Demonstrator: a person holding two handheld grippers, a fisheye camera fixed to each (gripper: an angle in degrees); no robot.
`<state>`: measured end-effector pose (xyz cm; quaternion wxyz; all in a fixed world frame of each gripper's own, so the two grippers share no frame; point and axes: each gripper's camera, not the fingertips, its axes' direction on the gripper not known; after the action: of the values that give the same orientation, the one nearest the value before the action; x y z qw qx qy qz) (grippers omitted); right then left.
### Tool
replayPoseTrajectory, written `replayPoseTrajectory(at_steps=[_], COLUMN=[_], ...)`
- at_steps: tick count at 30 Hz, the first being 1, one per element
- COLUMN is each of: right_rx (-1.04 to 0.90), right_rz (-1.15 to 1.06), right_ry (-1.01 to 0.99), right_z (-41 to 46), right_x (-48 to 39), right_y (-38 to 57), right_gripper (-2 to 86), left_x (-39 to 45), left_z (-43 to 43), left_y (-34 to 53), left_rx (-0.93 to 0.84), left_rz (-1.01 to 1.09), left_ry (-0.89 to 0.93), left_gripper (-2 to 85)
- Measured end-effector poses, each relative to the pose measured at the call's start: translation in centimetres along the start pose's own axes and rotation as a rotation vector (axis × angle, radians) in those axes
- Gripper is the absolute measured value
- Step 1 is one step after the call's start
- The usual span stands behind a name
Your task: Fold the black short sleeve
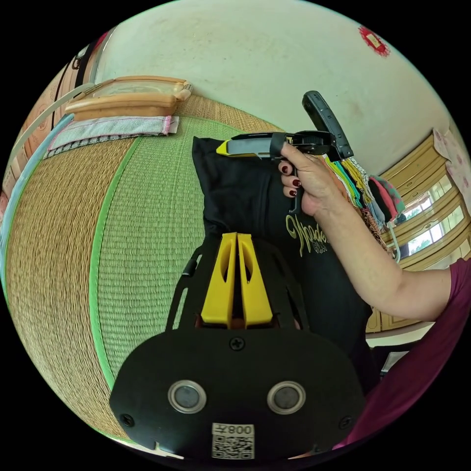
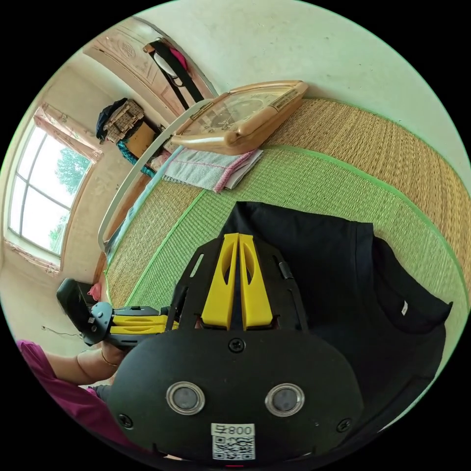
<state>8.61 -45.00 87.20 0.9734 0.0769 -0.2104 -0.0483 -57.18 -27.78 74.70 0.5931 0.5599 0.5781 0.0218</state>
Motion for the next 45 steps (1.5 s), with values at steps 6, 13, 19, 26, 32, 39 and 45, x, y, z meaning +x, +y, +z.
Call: replayPoseTrajectory(at_steps=[6,13,19,26,32,39,45], right_rx=[0.109,0.179,0.203,0.232,0.135,0.187,0.23], right_rz=[0.113,0.428,0.592,0.43,0.336,0.39,0.347], right_ry=[0.066,0.251,0.21,0.174,0.235,0.176,0.219], right_z=[-10.2,-20.3,-22.2,-24.3,-22.8,-24.4,-27.9], right_x=[5.6,14.9,19.1,17.4,18.2,19.5,16.8], right_y=[8.8,19.6,24.9,20.0,12.9,13.9,16.5], right_gripper=[0.1,0.1,0.1,0.0,0.1,0.0,0.0], left_x=[-0.4,0.2,-0.4,4.3,5.9,4.7,7.7], left_z=[0.5,5.2,8.0,11.9,20.7,23.8,24.8], left_y=[0.3,-3.5,-3.9,-12.2,-20.1,-21.8,-22.8], left_rx=[0.047,-0.003,-0.044,0.008,-0.017,-0.046,-0.021], left_rz=[0.016,0.117,0.096,0.242,0.248,0.187,0.254], left_ry=[0.03,-0.073,-0.108,-0.083,-0.092,-0.18,-0.197], left_gripper=[0.1,0.1,0.1,0.1,0.0,0.1,0.1])
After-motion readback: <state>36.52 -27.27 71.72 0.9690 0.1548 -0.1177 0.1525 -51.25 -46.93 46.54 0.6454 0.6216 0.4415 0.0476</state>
